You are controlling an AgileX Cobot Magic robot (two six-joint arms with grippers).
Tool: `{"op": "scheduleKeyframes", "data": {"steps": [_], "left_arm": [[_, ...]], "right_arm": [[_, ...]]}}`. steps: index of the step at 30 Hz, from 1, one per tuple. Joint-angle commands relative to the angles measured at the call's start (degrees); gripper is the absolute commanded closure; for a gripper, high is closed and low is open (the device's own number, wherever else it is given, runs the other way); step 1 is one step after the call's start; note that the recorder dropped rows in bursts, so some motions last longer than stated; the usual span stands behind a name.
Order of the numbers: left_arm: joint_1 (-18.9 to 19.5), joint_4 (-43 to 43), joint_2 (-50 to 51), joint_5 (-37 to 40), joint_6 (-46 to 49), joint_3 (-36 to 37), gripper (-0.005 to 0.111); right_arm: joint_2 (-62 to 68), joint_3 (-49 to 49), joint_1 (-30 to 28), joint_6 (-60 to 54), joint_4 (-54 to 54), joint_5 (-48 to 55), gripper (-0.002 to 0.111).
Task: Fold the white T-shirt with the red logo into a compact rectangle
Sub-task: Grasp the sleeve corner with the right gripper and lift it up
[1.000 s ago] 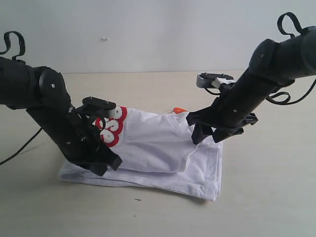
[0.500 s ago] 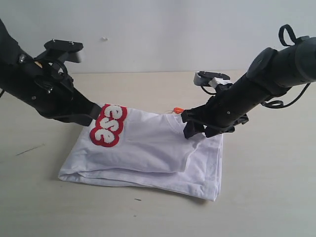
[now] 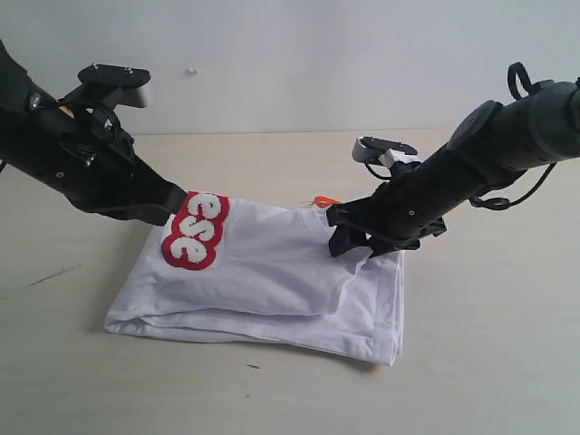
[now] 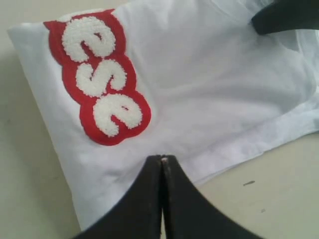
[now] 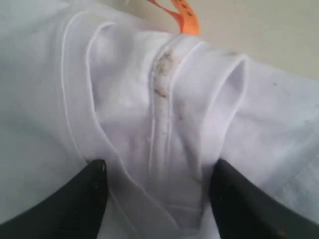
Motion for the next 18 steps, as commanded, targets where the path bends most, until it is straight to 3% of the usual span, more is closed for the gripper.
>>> {"op": "scheduleKeyframes", "data": {"steps": [1, 8, 14, 18], "left_arm": [[0.2, -0.5, -0.4, -1.7, 0.0, -0.2, 0.107], [0.2, -0.5, -0.4, -1.9, 0.0, -0.2, 0.107], [0.2, -0.5, -0.4, -3.0, 0.0, -0.2, 0.107], [0.2, -0.5, -0.4, -4.4, 0.0, -0.2, 0.107]], "right_arm": [[0.8, -1.1, 0.0, -0.8, -0.1, 1.1, 0.062], [0.8, -4.9, 0.0, -0.8, -4.9, 4.8, 0.107], [-1.0, -8.3, 0.0, -0.6, -7.8, 10.9, 0.108], [-6.6, -8.3, 0.0, 5.4, -15.8, 11.1, 0.108]]}}
